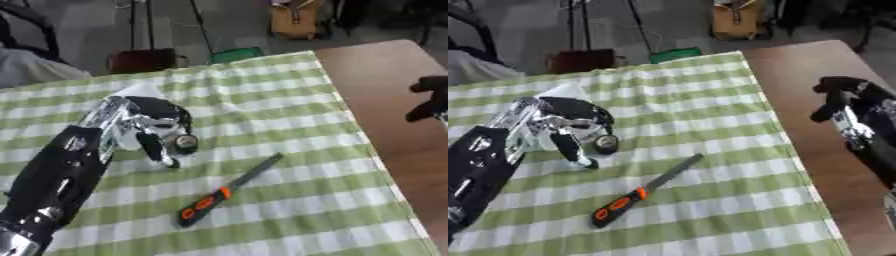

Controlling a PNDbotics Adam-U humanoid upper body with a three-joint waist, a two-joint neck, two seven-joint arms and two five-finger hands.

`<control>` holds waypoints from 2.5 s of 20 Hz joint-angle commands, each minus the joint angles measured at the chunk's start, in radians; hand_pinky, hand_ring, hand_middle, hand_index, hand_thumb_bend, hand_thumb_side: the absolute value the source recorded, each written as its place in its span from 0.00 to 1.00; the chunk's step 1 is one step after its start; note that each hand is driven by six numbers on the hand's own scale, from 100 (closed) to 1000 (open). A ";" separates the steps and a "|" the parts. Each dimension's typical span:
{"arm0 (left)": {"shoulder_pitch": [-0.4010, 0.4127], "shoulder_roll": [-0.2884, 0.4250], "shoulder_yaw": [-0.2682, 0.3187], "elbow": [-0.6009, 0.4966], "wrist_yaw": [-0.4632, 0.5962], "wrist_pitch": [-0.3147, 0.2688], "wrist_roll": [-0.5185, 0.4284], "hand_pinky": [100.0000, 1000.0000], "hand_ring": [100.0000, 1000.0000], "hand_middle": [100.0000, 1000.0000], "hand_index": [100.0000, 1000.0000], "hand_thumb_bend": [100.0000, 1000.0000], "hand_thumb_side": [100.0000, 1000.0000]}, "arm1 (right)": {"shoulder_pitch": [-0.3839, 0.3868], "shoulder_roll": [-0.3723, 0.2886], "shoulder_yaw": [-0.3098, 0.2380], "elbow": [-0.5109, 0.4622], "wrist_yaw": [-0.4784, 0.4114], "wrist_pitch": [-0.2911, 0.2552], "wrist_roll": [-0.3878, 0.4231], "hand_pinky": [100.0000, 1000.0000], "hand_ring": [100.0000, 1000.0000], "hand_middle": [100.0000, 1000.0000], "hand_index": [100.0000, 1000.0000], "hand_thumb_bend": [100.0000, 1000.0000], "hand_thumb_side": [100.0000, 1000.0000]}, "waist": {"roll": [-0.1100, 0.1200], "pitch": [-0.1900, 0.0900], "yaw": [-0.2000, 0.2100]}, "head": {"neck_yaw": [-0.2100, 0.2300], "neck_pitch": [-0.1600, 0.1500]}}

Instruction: Pick up objects on the table and place them in the box.

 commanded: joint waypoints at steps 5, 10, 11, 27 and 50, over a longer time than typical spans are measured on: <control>-0.023 0.020 0.007 -0.024 -0.005 -0.011 -0.036 1.00 0.87 0.87 0.80 0.21 0.12 | -0.010 -0.021 -0.007 -0.023 -0.006 -0.001 0.003 0.54 0.49 0.68 0.77 0.10 0.58 | -0.007 -0.013 -0.002 | -0.002 -0.001; -0.023 0.019 0.010 -0.019 -0.018 -0.003 -0.025 1.00 0.87 0.87 0.81 0.30 0.18 | -0.010 -0.021 -0.007 -0.023 -0.006 -0.001 0.003 0.54 0.49 0.68 0.77 0.10 0.58 | -0.008 -0.013 -0.002 | -0.004 -0.001; -0.024 0.019 0.014 -0.022 -0.017 0.000 -0.018 1.00 0.87 0.87 0.82 0.31 0.20 | -0.010 -0.021 -0.007 -0.023 -0.006 -0.001 0.003 0.54 0.49 0.68 0.77 0.10 0.58 | -0.008 -0.013 -0.002 | -0.004 -0.001; -0.043 0.036 0.024 -0.098 0.089 0.039 -0.079 1.00 0.88 0.88 0.88 0.39 0.32 | -0.009 -0.023 -0.007 -0.023 -0.007 -0.003 0.004 0.54 0.49 0.68 0.77 0.11 0.58 | -0.010 -0.014 -0.003 | -0.003 -0.001; -0.027 0.006 0.016 -0.019 0.023 0.001 -0.106 1.00 0.88 0.88 0.87 0.42 0.36 | -0.013 -0.019 -0.005 -0.023 -0.005 -0.003 0.010 0.54 0.48 0.68 0.77 0.11 0.58 | -0.010 -0.006 -0.010 | -0.004 -0.003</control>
